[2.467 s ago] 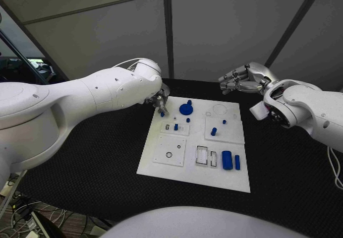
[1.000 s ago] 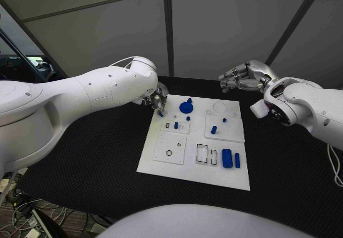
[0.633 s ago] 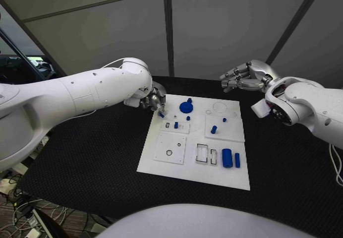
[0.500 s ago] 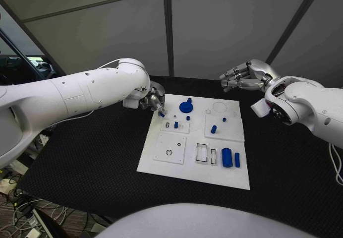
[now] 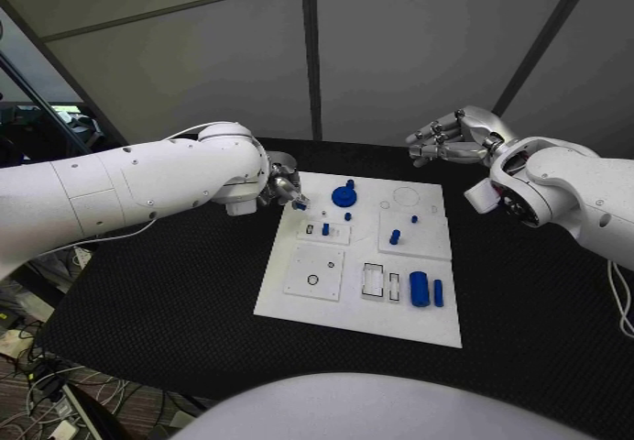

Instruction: Assemble the parts on the task board

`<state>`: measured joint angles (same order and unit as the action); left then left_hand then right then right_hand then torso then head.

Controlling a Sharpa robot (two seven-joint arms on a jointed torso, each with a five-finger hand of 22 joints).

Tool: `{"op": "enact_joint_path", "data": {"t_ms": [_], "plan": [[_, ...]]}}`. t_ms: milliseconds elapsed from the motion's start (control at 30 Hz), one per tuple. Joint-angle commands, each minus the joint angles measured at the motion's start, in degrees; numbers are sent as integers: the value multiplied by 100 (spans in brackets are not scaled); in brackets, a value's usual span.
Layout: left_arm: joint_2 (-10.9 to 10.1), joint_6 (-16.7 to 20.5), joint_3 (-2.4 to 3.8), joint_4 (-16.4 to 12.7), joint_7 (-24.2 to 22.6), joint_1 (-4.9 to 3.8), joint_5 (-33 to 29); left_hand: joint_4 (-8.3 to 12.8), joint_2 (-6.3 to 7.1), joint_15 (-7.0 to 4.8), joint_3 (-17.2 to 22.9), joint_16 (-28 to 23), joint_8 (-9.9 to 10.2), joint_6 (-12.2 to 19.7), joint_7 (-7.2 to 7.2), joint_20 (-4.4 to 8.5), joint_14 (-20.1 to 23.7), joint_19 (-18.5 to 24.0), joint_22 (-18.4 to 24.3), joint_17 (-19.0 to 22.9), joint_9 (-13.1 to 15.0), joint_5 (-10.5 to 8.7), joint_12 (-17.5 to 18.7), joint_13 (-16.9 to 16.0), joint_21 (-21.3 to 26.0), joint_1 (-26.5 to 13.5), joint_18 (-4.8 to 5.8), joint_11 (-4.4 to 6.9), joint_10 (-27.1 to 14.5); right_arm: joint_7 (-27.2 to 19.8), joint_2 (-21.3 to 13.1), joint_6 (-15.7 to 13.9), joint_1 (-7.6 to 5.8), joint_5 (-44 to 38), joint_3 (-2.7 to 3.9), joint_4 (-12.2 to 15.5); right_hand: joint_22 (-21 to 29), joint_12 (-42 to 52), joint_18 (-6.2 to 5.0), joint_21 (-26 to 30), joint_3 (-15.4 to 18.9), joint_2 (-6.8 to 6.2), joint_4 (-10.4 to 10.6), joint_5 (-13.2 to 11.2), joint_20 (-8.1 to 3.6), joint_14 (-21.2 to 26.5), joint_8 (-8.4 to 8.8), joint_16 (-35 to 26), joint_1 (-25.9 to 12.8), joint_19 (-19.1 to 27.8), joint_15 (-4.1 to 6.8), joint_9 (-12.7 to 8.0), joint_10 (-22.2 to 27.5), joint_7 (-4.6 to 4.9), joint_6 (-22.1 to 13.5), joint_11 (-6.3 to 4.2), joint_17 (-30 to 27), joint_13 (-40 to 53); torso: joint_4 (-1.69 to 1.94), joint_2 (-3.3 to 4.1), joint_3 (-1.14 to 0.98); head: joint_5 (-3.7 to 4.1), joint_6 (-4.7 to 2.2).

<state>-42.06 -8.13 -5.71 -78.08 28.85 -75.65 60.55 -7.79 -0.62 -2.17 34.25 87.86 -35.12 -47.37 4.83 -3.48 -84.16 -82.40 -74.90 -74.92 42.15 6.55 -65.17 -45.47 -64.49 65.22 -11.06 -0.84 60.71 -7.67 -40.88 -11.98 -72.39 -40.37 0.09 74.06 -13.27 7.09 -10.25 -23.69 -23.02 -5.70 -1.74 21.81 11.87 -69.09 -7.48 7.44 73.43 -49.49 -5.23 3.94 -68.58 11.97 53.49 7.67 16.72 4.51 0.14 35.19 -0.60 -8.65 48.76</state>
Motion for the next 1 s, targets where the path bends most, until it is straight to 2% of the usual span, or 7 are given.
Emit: {"op": "enact_joint_path", "data": {"t_ms": [33,233,367,733,1000], "plan": [[-27,700,-46,-129,418,15,-148,378,0,-40,417,21,-26,36,-3,-6,-430,-43,-920,-1204,12,14,-21,7,-35,-54,660,6,52,-23,-1,27,-12,-9,2,-7,9,37,-12,37,-29,19,4,19,-12,-16,-28,-2,12,-43,36,1,8,-7,3,-14,-10,-9,1,-3,-2,-1,2],[12,664,-164,-232,483,66,141,412,28,-42,472,22,-39,40,-4,-4,-432,-48,-921,-1206,24,13,-22,8,-43,-83,661,8,62,-26,9,35,-11,-9,2,-12,9,37,-12,37,-29,19,4,19,-12,-16,-28,-2,12,-43,36,1,8,-7,3,-14,-10,-9,-5,4,3,5,13],[66,605,-208,-248,490,112,267,442,58,-44,504,24,-47,45,-7,-3,-434,-52,-923,-1209,31,12,-21,11,-49,-96,662,11,67,-29,14,36,-11,-9,2,-12,9,37,-12,37,-29,19,4,19,-12,-16,-28,-2,12,-43,36,1,8,-7,3,-14,-10,-9,-8,4,0,12,23],[157,423,-234,-269,432,180,615,494,115,-48,552,39,-64,43,-14,-1,-447,-58,-927,-1233,45,10,-41,-19,-67,-114,666,16,101,-35,16,36,-10,-11,1,-13,9,37,-12,37,-29,19,4,19,-12,-16,-28,-2,12,-43,36,1,8,-7,3,-14,-10,-9,-4,8,0,45,45],[282,92,-236,-174,378,203,916,525,129,-52,593,43,-74,40,-18,1,-451,-63,-930,-1239,51,12,-45,-24,-81,-113,668,21,116,-39,25,38,-10,-11,1,-12,9,37,-12,37,-29,19,4,19,-12,-16,-28,-2,12,-43,36,1,8,-7,3,-14,-10,-9,-10,6,0,48,58]]}}
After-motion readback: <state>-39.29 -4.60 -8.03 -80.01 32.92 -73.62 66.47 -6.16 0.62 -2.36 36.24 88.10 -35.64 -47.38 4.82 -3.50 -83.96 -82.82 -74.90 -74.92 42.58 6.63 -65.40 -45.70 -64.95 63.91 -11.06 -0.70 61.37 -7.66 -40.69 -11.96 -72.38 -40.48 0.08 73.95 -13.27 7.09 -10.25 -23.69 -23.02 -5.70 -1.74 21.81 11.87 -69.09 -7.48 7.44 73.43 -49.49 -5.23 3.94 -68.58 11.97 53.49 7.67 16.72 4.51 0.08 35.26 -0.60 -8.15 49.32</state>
